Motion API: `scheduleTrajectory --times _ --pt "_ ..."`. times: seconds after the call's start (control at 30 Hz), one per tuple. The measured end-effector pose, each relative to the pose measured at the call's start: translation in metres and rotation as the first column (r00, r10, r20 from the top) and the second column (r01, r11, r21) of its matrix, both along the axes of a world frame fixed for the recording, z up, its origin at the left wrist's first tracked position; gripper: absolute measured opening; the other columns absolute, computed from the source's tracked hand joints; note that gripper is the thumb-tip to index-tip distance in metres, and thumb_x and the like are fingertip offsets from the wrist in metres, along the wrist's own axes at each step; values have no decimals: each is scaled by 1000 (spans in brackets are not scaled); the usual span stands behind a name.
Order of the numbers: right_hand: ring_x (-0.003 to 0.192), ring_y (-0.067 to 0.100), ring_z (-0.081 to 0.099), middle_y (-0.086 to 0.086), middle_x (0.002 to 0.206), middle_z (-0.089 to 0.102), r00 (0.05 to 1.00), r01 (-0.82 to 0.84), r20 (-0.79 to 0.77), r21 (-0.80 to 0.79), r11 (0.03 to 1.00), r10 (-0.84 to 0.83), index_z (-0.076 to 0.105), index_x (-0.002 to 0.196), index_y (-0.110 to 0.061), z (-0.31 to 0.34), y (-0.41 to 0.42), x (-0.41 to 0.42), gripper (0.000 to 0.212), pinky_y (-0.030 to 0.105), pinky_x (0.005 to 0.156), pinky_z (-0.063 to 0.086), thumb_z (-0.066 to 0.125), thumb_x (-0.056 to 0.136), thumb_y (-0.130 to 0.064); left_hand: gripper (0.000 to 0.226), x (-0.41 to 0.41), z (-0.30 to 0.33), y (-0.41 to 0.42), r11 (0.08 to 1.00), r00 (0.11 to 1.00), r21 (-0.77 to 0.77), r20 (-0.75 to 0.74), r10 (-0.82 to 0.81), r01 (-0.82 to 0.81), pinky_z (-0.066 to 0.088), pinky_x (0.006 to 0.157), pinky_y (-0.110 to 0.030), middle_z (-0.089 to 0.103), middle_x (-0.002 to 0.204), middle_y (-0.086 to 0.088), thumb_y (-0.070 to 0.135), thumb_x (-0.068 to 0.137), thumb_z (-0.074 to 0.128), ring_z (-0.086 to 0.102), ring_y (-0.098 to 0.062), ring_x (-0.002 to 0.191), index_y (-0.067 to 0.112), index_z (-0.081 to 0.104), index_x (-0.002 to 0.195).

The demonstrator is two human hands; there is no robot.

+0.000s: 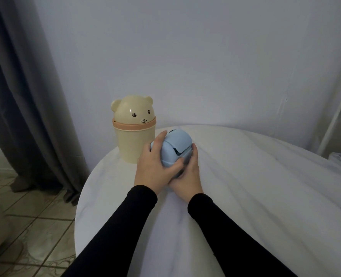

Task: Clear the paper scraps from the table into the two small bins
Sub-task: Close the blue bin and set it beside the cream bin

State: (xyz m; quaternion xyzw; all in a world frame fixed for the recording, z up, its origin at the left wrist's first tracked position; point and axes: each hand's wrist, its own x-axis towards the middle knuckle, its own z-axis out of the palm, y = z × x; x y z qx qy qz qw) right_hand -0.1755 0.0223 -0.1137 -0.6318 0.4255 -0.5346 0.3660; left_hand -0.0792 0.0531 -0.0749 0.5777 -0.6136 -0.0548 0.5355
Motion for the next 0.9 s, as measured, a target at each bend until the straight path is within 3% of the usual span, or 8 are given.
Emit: scheduleTrajectory --times 0.1,0.2,0.33,0.43,0.53,0.63,0.8,0.9 --pt "132 13 40 -10 144 28 998 -29 -58 0 1000 29 0 144 -44 -1 -1 -5 132 41 104 44 81 41 -50 80 5 -5 -1 998 998 -7 2 -62 62 34 93 -19 42 119 8 49 75 70 43 -2 109 44 26 142" --pt "138 12 28 -23 136 16 993 -48 -111 -24 999 45 -6 147 -41 -1 -3 -9 133 41 110 36 81 46 -53 74 11 -12 -1 992 992 -48 -39 -120 118 30 109 -31 39 131 15 64 79 51 36 0 124 41 23 144" --pt "134 8 26 -17 132 19 993 -11 -115 -78 997 2 -7 145 -44 0 -7 -10 131 26 107 31 89 55 -37 54 18 -18 -11 976 942 -173 -329 67 -130 32 106 -45 47 121 3 51 87 34 42 -12 118 24 41 134" --pt "122 3 26 -13 128 20 986 29 -162 -125 992 -49 -5 146 -43 4 -13 -7 129 20 100 27 88 57 -35 51 25 -16 -27 954 878 -82 -420 230 -289 24 108 -31 43 128 -8 32 86 50 37 -22 122 13 40 133" --pt "121 12 33 -6 130 22 970 101 -204 -140 985 -129 -5 146 -44 5 -23 -2 127 23 99 29 86 57 -40 70 36 -17 -43 951 830 -16 -491 263 -310 15 106 -21 30 144 -9 25 85 65 24 -23 135 13 28 143" --pt "125 22 37 0 135 21 963 180 -172 -157 971 -206 -3 146 -45 0 -36 1 127 26 101 32 85 55 -43 84 50 -20 -57 942 805 -13 -525 278 -335 15 115 -34 22 151 -6 25 82 67 18 -21 140 18 17 148" --pt "121 19 41 0 136 21 953 236 -154 -154 959 -259 -3 145 -45 -1 -52 0 130 31 99 39 87 51 -47 125 65 -23 -76 924 815 109 -441 376 -367 17 113 -43 18 155 0 47 55 84 17 -19 143 27 4 150" --pt "123 21 40 -1 138 20 949 230 -188 -143 963 -255 -6 144 -47 0 -57 -4 133 37 100 40 87 49 -52 135 70 -22 -85 928 808 139 -459 370 -346 18 111 -48 22 154 2 54 46 86 21 -20 142 32 1 148"
